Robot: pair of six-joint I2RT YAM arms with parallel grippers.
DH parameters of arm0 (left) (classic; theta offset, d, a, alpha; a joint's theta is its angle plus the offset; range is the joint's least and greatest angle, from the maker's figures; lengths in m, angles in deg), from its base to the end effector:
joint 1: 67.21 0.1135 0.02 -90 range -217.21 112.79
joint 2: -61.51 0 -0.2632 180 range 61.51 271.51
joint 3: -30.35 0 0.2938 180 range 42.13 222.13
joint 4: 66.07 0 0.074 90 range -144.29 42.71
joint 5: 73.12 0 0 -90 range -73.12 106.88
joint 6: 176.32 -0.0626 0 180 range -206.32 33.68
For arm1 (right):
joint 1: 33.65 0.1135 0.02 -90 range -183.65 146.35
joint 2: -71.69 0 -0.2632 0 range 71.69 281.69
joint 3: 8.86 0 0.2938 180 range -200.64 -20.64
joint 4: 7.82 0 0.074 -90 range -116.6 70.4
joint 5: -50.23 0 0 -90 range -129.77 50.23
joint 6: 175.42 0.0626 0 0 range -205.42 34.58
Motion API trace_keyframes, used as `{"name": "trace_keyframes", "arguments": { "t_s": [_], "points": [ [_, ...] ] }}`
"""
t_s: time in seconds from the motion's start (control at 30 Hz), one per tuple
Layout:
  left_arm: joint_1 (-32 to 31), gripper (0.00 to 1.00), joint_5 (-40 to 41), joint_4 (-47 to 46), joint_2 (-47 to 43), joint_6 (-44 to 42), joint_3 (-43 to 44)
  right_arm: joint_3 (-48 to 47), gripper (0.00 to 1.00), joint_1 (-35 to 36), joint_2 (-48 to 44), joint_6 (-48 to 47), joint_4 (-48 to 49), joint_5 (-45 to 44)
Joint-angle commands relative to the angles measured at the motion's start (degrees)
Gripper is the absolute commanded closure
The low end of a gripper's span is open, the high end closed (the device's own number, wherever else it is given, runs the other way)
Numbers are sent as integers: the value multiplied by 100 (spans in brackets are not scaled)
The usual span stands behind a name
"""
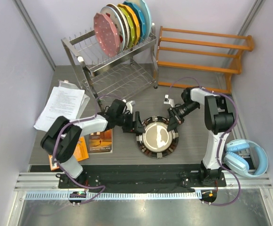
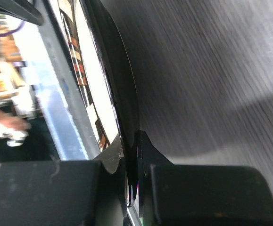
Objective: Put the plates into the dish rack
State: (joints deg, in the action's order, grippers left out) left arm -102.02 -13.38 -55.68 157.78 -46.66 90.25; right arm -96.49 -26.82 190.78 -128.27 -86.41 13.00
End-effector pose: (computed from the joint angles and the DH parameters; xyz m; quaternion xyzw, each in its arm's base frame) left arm 0.2883 -0.2389 0.1076 0.0581 0.9007 -0.4084 0.1364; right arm 0.3517 0.0923 0.0851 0.3004 -0.8330 -0.4644 0.0130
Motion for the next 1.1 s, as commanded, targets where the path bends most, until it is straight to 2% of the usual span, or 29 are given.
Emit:
{"name": "trace_keyframes", "arguments": {
  "t_s": [0.0,0.13,0.23,0.33,0.5,0.57,0.7,0.83,0.93,1.07],
  "points": [
    [44,29,-243,1305,-975,-1063,303,-561,99,-41,-1097,321,-491,103],
    [44,20,159,1966,-2011,-2371,347,-1018,99,-41,-1939,558,-579,-284],
    [44,12,607,2309,-2724,-3014,443,-1466,99,-33,-2424,734,-579,-696],
    [53,4,1239,2467,-3235,-3227,619,-2028,99,90,-2969,953,-509,-1196],
    [395,1,1014,2862,-3764,-3464,936,-3038,99,669,-3584,1498,-202,-1919],
    [405,1,1048,3108,-3983,-3701,1137,-3373,99,1072,-3647,1900,-26,-2269],
    [405,1,1293,3688,-4431,-4474,1287,-4697,99,1759,-3577,2482,298,-2956],
    [448,0,2119,3953,-5011,-4756,1253,-6158,99,1848,-3034,2922,563,-3299],
    [650,0,2349,4190,-5477,-4941,928,-7178,99,1874,-2716,3072,879,-3554],
    [1414,1,2612,4437,-6364,-4529,410,-7461,99,2085,-2549,3266,1617,-3844]
  ]
}}
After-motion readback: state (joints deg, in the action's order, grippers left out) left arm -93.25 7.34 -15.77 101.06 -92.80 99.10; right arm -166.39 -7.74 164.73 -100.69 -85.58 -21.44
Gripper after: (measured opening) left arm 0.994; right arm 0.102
